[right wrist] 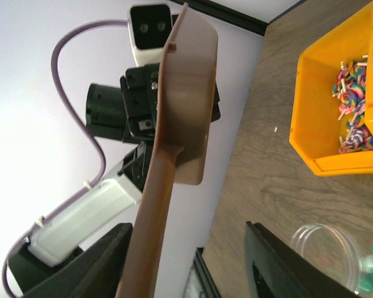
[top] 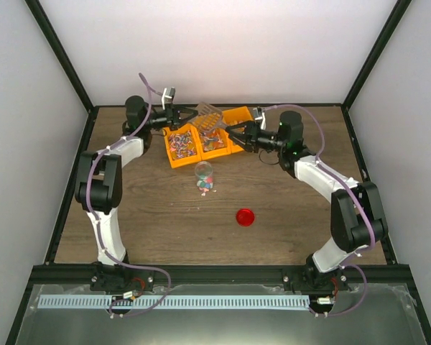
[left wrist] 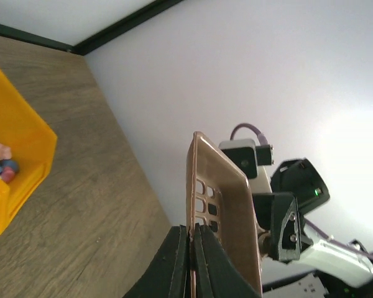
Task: Pack the candies
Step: Adjust the spatula.
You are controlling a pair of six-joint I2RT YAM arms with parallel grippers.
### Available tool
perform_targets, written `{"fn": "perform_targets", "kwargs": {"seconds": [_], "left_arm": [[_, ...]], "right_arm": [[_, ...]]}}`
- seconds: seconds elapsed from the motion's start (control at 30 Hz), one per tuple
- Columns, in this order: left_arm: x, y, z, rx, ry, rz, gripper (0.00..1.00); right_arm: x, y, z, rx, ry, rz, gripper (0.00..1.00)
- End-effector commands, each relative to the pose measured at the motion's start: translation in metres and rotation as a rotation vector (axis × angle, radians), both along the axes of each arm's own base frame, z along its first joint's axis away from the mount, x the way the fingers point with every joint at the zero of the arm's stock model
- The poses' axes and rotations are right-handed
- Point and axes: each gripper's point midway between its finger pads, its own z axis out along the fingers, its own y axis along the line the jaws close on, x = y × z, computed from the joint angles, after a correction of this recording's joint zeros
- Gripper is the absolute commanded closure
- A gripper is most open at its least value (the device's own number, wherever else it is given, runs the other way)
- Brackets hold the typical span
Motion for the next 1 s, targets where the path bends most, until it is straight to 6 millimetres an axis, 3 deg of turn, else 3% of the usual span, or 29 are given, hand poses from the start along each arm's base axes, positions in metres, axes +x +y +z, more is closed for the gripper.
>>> {"fn": "perform_targets", "kwargs": {"seconds": [0.0, 0.23, 0.53, 0.67, 0.97], "left_arm": [[-0.011, 0.006, 0.029, -0.04, -0.133, -0.108, 0.96], [-0.013, 0.023, 0.022, -0.011, -0.165, -0.115, 0.96], [-0.021, 0.021, 0.018, 0.01, -0.186, -0.147, 0.96], [-0.022, 0.021, 0.013, 0.013, -0.182, -0.157, 0.96], [-0.024, 0.022, 0.003, 0.012, -0.165, -0.152, 0.96]], "right_arm": [[-0.002, -0.009, 0.021, -0.027, -0.075, 0.043, 0.47], [-0.018, -0.006, 0.025, -0.035, -0.098, 0.144, 0.45], [-0.03, -0.003, 0.03, -0.035, -0.125, 0.234, 0.6], [-0.035, 0.0, 0.033, -0.022, -0.135, 0.283, 0.56], [-0.037, 0.006, 0.031, -0.023, -0.117, 0.347, 0.58]]}}
